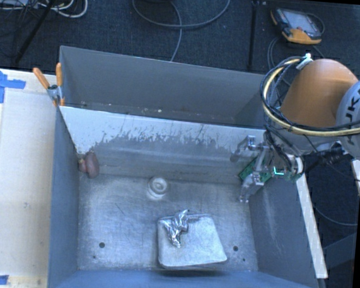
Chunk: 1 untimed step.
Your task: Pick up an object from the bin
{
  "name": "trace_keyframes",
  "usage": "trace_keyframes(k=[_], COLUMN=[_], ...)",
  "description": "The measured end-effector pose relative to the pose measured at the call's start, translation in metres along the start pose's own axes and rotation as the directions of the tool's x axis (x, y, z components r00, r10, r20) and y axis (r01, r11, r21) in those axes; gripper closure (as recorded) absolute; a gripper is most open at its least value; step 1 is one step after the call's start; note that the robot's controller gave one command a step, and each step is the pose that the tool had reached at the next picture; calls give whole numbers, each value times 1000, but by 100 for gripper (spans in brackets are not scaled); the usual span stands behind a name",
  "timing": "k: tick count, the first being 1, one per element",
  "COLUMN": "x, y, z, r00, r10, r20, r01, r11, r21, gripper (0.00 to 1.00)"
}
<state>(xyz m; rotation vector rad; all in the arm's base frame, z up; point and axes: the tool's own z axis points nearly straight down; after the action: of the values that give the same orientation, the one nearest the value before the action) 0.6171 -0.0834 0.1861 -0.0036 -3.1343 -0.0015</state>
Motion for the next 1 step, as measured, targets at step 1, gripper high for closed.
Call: trace_keyframes(k=[1], x=[25], y=[58], z=[60], r00=[985], r10=[-170], r20=[3], r01=[170], r11=[985], r21=[-1], gripper=[0])
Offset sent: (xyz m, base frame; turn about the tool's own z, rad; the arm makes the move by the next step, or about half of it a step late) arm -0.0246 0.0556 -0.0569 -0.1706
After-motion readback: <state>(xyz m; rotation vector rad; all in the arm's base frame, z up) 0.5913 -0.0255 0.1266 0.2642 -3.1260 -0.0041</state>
